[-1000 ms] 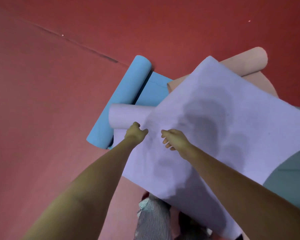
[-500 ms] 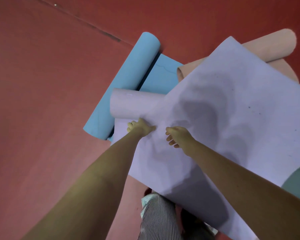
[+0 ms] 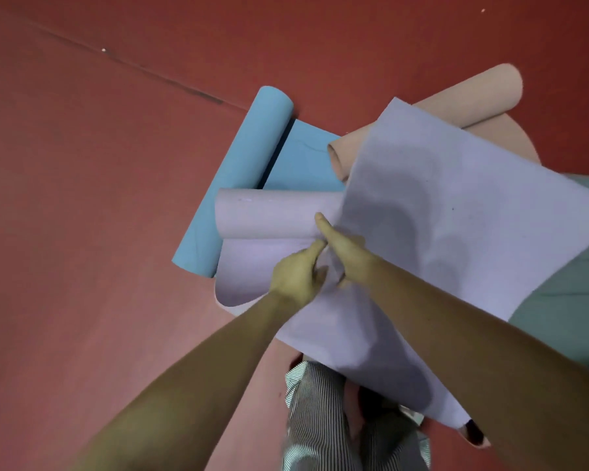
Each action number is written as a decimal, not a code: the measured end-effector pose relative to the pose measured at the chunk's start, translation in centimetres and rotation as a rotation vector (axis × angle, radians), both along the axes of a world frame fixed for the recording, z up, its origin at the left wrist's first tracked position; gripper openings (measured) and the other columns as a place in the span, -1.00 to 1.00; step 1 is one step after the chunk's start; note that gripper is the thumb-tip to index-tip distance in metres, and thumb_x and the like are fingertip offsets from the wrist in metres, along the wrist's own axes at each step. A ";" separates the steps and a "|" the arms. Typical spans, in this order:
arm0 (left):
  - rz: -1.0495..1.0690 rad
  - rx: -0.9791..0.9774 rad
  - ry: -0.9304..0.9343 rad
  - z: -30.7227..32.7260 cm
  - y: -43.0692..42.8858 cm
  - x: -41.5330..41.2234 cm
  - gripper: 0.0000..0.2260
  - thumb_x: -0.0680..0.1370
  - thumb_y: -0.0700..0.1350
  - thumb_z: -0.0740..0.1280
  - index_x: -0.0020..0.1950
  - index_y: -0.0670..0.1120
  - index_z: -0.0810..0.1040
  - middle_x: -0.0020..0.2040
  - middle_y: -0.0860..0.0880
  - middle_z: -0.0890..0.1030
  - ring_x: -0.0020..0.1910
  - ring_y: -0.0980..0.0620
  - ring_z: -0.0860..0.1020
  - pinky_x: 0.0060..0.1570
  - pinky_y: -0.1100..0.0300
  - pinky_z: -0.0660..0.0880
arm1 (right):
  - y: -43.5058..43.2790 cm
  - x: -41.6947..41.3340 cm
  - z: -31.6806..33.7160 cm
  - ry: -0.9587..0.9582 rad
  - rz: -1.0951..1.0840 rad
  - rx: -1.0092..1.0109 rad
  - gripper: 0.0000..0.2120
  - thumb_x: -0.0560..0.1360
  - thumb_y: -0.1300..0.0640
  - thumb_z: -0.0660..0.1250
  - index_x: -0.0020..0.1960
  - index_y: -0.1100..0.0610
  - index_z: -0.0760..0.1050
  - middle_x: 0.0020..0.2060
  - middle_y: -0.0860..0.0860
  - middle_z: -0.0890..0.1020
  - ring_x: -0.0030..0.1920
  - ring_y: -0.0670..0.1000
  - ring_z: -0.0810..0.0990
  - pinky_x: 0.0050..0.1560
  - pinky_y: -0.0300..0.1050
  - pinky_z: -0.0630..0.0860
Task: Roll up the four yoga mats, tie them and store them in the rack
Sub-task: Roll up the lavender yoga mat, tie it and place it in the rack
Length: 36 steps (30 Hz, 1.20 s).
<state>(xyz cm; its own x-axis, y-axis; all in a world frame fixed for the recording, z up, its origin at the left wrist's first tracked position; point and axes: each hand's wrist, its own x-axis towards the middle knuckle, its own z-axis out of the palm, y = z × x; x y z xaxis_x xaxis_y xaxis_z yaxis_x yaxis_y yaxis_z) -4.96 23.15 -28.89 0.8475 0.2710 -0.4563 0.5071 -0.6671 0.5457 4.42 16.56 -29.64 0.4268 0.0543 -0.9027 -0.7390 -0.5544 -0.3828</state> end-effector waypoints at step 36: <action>-0.711 -0.116 -0.606 45.1 -47.0 2.1 -0.40 0.52 -0.29 0.21 0.53 0.03 0.22 0.13 -0.24 0.48 0.12 -0.26 0.45 0.01 -0.09 0.36 | -52.5 -3.7 51.9 -0.758 -0.713 0.203 -0.66 0.64 0.21 0.11 0.34 0.38 0.34 -0.05 0.15 0.53 -0.21 0.01 0.51 -0.20 -0.13 0.50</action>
